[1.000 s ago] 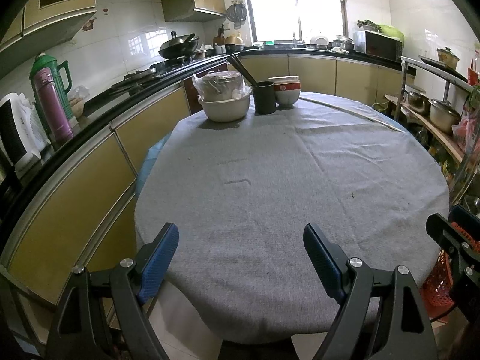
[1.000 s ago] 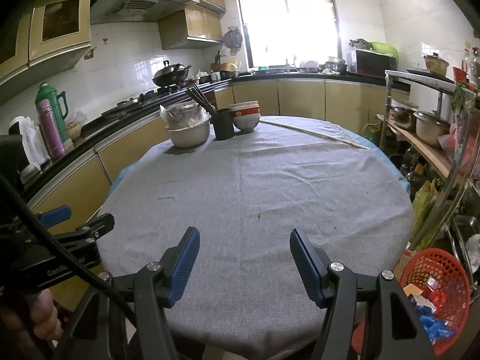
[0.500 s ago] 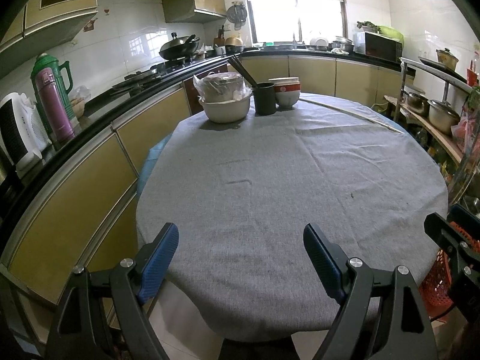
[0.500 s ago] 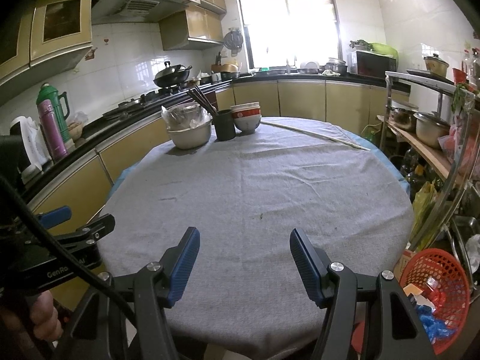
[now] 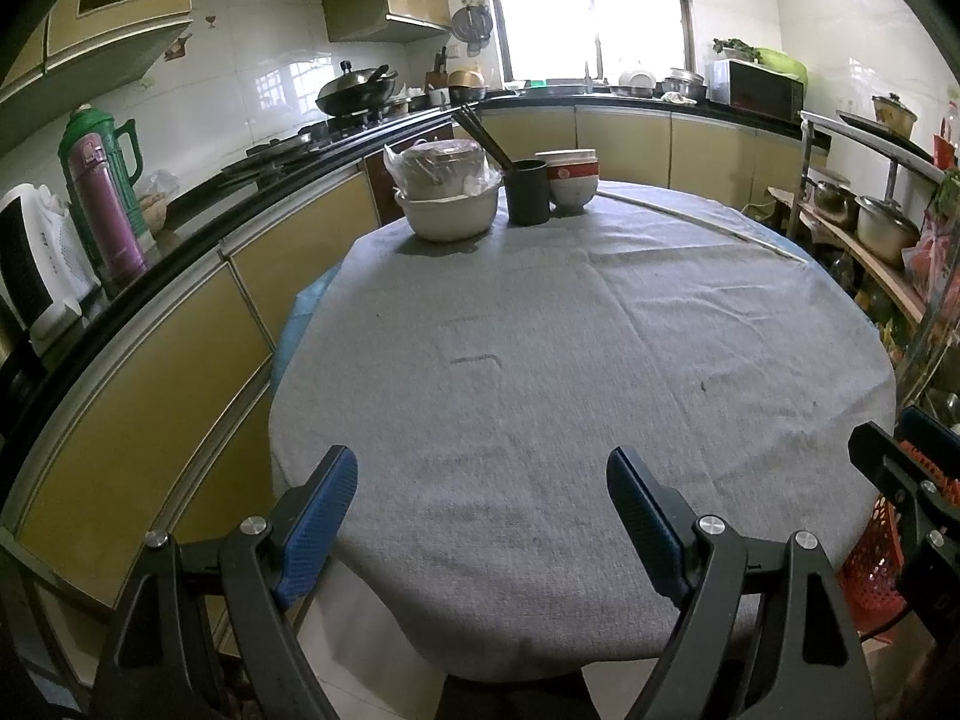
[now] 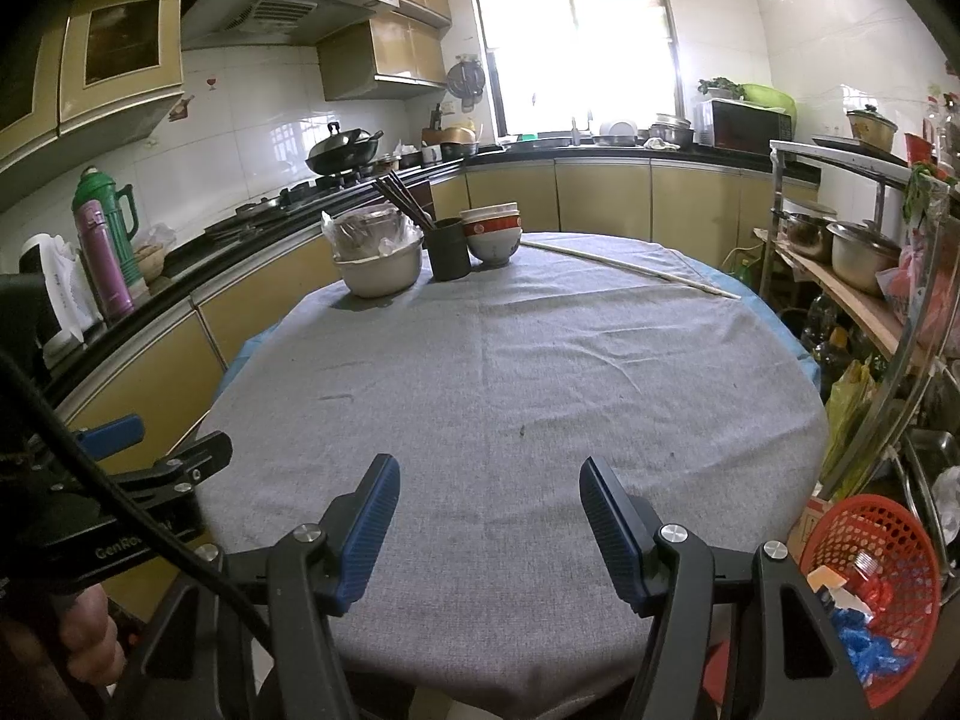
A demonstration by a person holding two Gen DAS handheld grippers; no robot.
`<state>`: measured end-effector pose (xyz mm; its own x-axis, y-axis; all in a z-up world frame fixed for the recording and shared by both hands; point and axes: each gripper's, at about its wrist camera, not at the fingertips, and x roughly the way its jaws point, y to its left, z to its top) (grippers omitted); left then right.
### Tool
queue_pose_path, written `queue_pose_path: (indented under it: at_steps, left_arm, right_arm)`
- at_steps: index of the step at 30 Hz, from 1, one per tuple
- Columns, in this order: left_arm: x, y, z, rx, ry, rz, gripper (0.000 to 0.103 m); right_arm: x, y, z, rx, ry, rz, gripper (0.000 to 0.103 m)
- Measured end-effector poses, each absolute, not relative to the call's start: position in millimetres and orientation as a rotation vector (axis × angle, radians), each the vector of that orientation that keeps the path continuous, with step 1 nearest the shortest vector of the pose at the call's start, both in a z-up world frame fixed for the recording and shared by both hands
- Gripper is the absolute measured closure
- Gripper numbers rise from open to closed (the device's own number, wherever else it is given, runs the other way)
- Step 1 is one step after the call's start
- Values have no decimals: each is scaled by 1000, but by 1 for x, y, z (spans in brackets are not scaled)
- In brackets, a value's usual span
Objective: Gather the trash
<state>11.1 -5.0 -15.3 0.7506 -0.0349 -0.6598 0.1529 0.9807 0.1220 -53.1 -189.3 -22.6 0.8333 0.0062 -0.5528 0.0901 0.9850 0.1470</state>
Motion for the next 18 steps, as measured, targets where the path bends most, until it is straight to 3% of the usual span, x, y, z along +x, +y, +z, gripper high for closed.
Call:
queue_pose_path:
  at_steps: [18]
  left_arm:
    - [17, -10, -18, 180, 725, -109, 18]
  right_arm:
    - [-44, -196, -26, 170, 591, -47, 37]
